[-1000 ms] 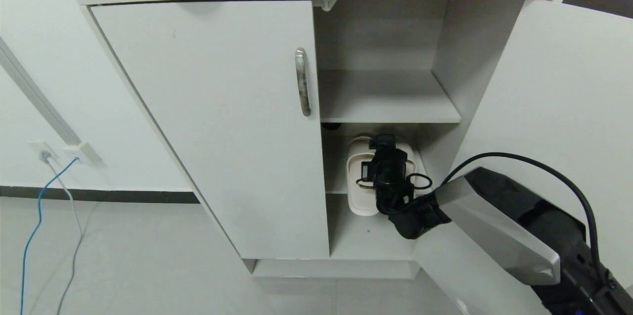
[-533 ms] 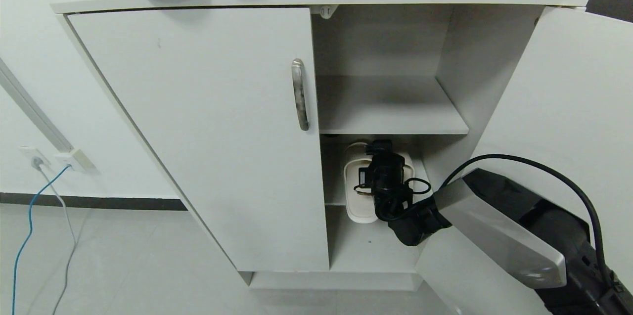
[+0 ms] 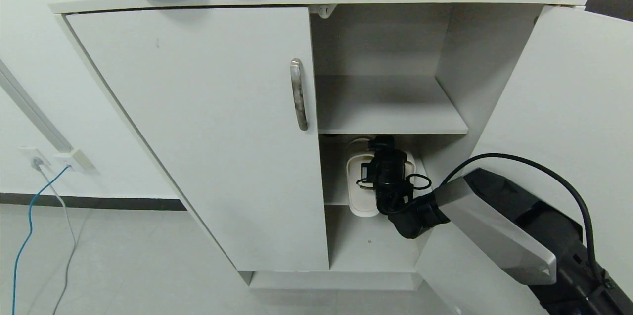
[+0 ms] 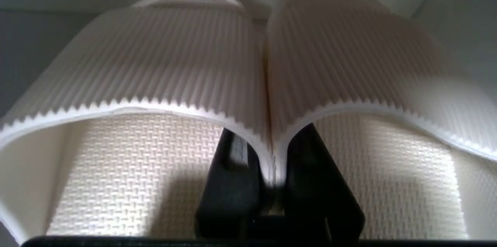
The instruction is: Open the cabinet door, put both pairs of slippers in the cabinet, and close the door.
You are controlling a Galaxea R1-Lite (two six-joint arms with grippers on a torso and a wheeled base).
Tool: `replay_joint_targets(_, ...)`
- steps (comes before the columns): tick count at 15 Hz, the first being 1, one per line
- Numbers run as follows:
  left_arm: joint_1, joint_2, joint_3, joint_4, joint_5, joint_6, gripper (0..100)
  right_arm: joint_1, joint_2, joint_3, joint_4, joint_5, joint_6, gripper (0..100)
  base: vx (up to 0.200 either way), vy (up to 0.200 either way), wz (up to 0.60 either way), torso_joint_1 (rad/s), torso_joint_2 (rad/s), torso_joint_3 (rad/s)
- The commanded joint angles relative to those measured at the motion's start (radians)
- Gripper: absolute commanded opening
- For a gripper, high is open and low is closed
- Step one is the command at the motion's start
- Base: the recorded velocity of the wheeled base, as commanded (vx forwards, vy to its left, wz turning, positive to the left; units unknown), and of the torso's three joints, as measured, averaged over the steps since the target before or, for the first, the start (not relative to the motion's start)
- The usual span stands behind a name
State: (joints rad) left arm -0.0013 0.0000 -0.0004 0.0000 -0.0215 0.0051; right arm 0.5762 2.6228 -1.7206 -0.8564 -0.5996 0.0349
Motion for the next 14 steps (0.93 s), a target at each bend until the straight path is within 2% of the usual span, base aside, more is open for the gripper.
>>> replay_joint_targets(1,0.0,0.002,0.0,0.0,0.0,0.001,0,-0.006,0.025,-0.027,0.003,0.001,0.0,0,0.0,0.0,0.0,0.0,0.0,0.0)
replay_joint_targets(7,0.0,0.002,0.0,0.0,0.0,-0.001,0,-0.013,0.052,-0.059,0.019,0.001,0.0,0,0.0,0.0,0.0,0.0,0.0,0.0)
replay_joint_targets(8,0.0,0.002,0.0,0.0,0.0,-0.001,0,-0.013,0.052,-0.06,0.019,0.001,0.0,100,0.0,0.0,0.0,0.0,0.0,0.0)
replay_joint_targets(11,0.0,0.002,-0.001,0.0,0.0,-0.001,0,-0.013,0.043,-0.042,0.016,-0.002,0.002,100,0.0,0.0,0.0,0.0,0.0,0.0)
replay_joint_targets(14,0.0,0.002,0.0,0.0,0.0,-0.001,0,-0.006,-0.027,0.067,-0.001,-0.005,0.008,100,0.0,0.0,0.0,0.0,0.0,0.0)
